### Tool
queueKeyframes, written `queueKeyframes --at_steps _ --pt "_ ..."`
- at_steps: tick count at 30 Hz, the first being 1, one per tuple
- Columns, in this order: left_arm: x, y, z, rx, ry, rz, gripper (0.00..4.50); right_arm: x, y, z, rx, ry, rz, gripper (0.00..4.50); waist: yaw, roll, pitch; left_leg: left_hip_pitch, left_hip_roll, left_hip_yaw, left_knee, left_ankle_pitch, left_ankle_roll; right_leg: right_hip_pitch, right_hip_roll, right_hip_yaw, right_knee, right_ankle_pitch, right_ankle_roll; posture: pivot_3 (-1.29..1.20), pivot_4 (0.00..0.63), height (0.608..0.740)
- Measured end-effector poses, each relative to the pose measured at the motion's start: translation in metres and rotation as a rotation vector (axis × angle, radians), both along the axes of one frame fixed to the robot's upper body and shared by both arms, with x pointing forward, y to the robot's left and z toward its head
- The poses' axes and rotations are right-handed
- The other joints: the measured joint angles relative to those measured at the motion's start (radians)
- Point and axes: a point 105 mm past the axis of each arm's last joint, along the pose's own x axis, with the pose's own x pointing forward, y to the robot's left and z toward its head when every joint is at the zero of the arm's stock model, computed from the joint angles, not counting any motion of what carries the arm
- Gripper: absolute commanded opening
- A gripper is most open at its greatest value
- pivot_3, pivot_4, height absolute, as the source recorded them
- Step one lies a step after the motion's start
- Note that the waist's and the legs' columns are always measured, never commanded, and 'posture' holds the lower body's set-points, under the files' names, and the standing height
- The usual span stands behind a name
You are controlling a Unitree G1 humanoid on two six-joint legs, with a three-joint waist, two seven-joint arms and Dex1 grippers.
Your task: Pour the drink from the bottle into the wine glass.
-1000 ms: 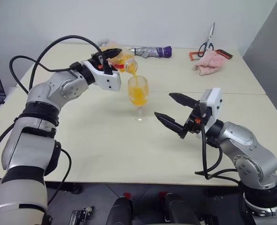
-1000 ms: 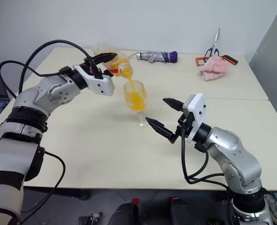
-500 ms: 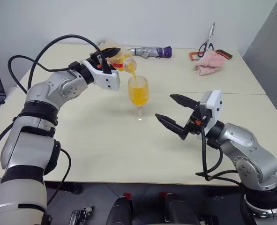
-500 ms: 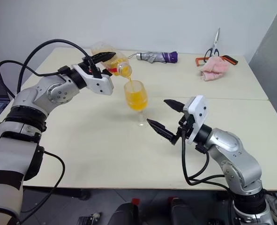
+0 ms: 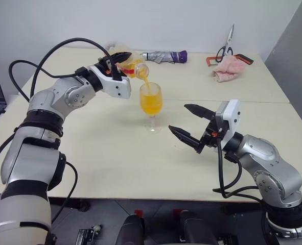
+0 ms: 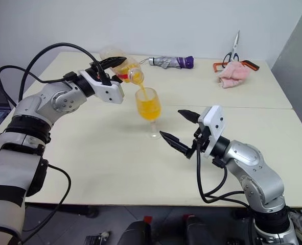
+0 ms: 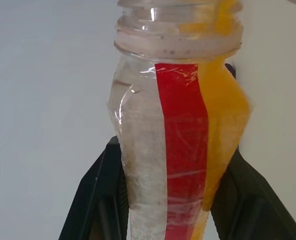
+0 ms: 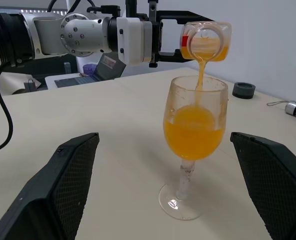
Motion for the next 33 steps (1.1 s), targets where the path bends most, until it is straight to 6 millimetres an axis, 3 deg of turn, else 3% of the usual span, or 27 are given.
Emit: queueKeyframes --at_steps 18,23,27,33 --pt "0.004 0.001 -0.002 -0.026 0.015 0.019 1.69 0.0 -0.001 0.0 -0.003 0.0 -0.004 4.5 0.0 0.0 0.0 0.0 0.0 0.0 0.0 0.0 0.0 0.0 0.0 0.0 0.001 0.0 0.0 0.0 0.15 0.74" --pt "0.007 -0.003 0.0 -0.12 0.057 0.018 1.69 0.0 0.0 0.0 -0.003 0.0 -0.005 4.5 0.0 0.0 0.0 0.0 0.0 0.0 0.0 0.0 0.0 0.0 0.0 0.0 0.001 0.0 0.0 0.0 0.15 0.74" --pt "0.009 -0.005 0.001 -0.289 0.136 -0.001 1.69 0.0 0.0 -0.001 -0.002 0.001 -0.005 4.5 0.0 0.0 0.0 0.001 0.0 0.0 0.001 0.0 0.0 0.0 0.0 0.0 0.002 0.0 0.0 0.0 0.15 0.74" --pt "0.01 -0.009 -0.027 -0.486 0.346 -0.021 1.69 0.0 0.004 -0.001 -0.012 -0.001 0.008 4.5 -0.002 0.0 0.0 0.001 0.0 0.0 0.001 0.0 0.0 0.0 0.0 0.0 0.003 0.0 0.0 0.0 0.15 0.74"
